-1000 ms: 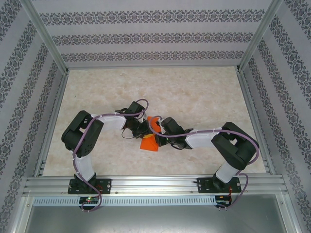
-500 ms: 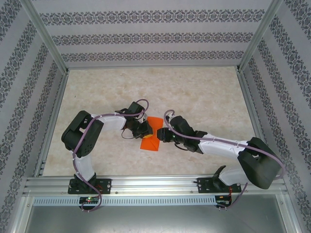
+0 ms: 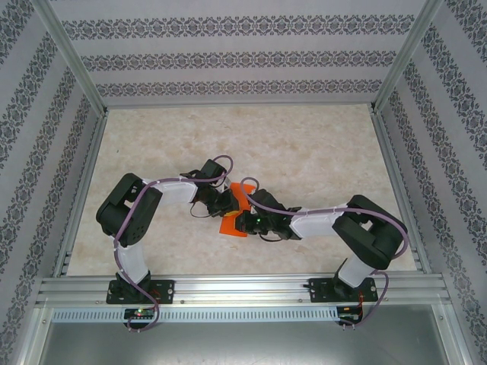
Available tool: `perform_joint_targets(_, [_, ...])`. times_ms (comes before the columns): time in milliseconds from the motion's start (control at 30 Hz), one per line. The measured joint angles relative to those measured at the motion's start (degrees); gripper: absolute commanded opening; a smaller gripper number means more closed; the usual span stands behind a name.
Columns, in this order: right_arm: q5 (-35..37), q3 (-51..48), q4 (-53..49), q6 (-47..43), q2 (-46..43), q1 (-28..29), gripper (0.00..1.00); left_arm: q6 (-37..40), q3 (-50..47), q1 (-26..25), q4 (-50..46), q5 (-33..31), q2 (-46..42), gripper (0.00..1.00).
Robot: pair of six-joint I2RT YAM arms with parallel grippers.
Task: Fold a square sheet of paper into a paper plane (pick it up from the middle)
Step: Fold the triangle a second time at the center of the table.
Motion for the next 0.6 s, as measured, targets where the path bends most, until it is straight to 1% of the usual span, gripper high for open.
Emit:
perform_joint_targets(133, [-0.09,1.25,-1.01,0.17,0.09,0.0,0.08,0.24,0.02,0.0,-0.02,0.0,0.0,0.17])
perform_joint_targets(367, [-0.02,2.4,-5.73,-0.09,0.09,0.0,0.08,0.48,0.04,0.0,-0.07,0.0,0.0,0.17])
perform_joint_targets(600, [-0.04,1.27,-5.57,0.04,1.25,0.0,0.09,0.74,0.07,0.0,-0.17,-0.02,0.0,0.16])
